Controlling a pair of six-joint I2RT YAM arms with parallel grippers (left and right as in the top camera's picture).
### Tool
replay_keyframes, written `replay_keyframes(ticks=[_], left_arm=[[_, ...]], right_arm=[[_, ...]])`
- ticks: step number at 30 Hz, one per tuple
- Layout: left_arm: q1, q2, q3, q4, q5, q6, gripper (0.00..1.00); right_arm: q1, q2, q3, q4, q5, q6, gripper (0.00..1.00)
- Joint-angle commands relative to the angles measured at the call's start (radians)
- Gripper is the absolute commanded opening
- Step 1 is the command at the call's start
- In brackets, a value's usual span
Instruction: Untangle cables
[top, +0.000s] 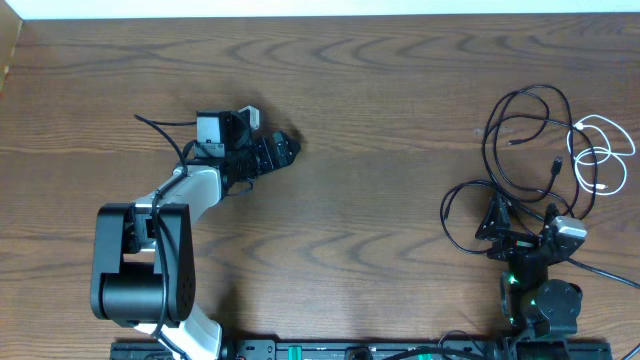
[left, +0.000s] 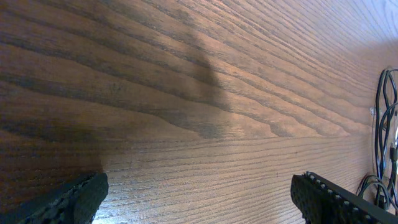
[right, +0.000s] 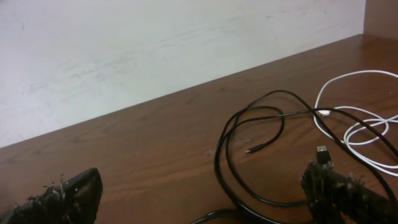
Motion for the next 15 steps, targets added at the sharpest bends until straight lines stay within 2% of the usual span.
replay_keyframes(ticks=[1, 15], left_arm=[[-0.003, 0.014, -0.004, 0.0, 0.006, 0.006, 1.0], [-0.003, 0.029, -0.004, 0.0, 0.006, 0.006, 1.0]], right_arm=[[0.003, -0.008, -0.001, -0.006, -0.003, 0.002, 0.99], [0.0, -0.006, -0.001, -0.005, -0.003, 0.002, 0.99]])
